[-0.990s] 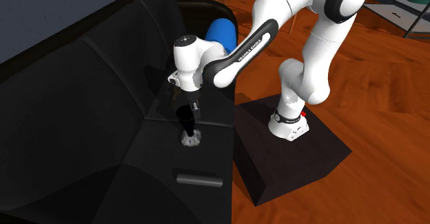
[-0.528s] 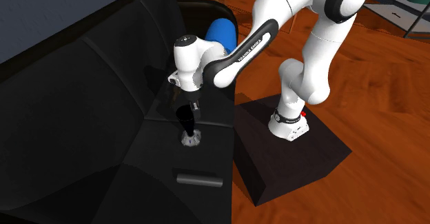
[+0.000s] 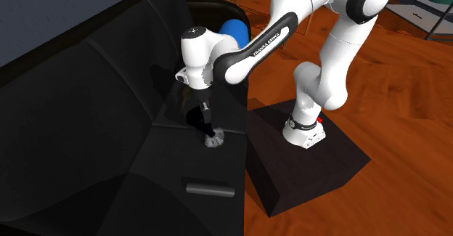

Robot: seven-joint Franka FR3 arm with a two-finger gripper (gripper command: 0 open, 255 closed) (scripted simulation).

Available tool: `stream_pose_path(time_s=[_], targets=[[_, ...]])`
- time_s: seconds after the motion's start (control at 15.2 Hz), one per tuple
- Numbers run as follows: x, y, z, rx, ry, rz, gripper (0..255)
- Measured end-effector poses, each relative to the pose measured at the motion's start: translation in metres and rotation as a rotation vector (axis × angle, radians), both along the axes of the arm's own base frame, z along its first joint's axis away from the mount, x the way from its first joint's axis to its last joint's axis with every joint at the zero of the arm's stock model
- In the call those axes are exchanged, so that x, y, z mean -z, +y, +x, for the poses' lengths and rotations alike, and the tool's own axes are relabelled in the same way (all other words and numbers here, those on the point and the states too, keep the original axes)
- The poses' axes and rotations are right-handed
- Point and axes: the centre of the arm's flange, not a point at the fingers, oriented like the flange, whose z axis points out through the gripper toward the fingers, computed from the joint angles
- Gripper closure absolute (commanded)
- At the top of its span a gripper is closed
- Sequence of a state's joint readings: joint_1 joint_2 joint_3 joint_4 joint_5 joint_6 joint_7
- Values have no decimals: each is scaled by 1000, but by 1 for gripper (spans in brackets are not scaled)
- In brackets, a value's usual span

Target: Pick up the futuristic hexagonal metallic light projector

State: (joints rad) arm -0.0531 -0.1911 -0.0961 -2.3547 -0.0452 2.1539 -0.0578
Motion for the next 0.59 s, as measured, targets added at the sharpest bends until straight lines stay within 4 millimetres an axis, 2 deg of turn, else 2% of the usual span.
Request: stream_pose_path(time_s=[0.59], targets=[[-45,0,-1,0,0,0,255]])
